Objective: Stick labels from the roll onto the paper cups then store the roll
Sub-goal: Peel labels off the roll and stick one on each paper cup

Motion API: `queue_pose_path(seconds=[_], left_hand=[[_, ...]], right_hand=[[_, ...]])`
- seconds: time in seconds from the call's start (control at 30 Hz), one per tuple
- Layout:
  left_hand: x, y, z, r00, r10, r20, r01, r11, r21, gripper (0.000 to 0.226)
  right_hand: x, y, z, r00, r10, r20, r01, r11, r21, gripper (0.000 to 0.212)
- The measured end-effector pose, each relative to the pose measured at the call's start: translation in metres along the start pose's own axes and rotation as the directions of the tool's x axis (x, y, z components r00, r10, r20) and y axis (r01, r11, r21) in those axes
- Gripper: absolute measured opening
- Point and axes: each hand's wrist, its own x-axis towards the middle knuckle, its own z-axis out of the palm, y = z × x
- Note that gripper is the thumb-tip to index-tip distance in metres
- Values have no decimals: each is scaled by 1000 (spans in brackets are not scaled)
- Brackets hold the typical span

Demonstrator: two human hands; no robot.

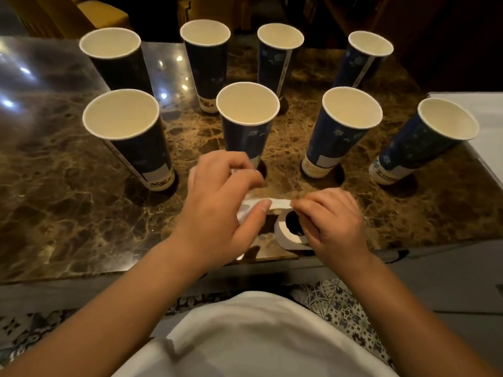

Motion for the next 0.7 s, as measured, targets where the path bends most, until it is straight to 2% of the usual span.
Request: queue_pose_path(seconds=[0.03,0.07,0.13,0.2,0.27,0.3,0.33,0.4,0.43,0.47,0.53,0.6,0.63,0.7], left_hand=[[2,1,0,996,77,54,-78,997,20,26],[5,2,2,985,81,154,-84,996,18,29],[10,2,8,920,-94,380,95,995,17,38],[11,-3,16,790,-287,541,342,940,-1,43],[11,-7,21,666,-356,655,526,847,-75,38],[10,-9,22,622,-380,685,622,771,-137,31],[9,-9,23,566,-418,710,733,649,-202,24],[8,-8,22,405,-448,797,909,289,-300,15],[7,-7,22,347,-424,836,938,151,-312,13],[5,-6,21,328,-404,854,944,98,-316,13],[2,-5,22,355,-421,835,934,127,-333,10],[1,-6,20,439,-471,766,898,255,-358,9],[0,-6,19,479,-477,737,875,324,-359,8],[0,-7,17,538,-455,710,834,409,-370,7]], right_hand=[[0,0,0,1000,-18,-5,18,1000,-11,15],[1,-1,-1,999,-35,-8,34,999,-19,14],[1,0,0,999,-39,-15,39,999,-24,14],[1,1,0,1000,1,-22,-1,1000,-18,17],[0,-1,0,998,49,-38,-50,999,-10,19],[0,-3,0,997,70,-44,-71,997,-6,18],[0,-3,0,995,90,-40,-90,996,2,17],[0,-4,-1,992,124,-28,-124,992,11,16],[0,-4,-1,990,139,-21,-138,990,18,15],[1,-7,-2,988,157,-12,-156,987,34,15],[7,-17,-8,972,234,-11,-230,964,129,19],[19,-31,-20,947,321,-2,-309,912,271,21],[25,-37,-27,949,315,26,-308,903,299,20],[36,-45,-38,964,214,157,-245,945,217,16]])
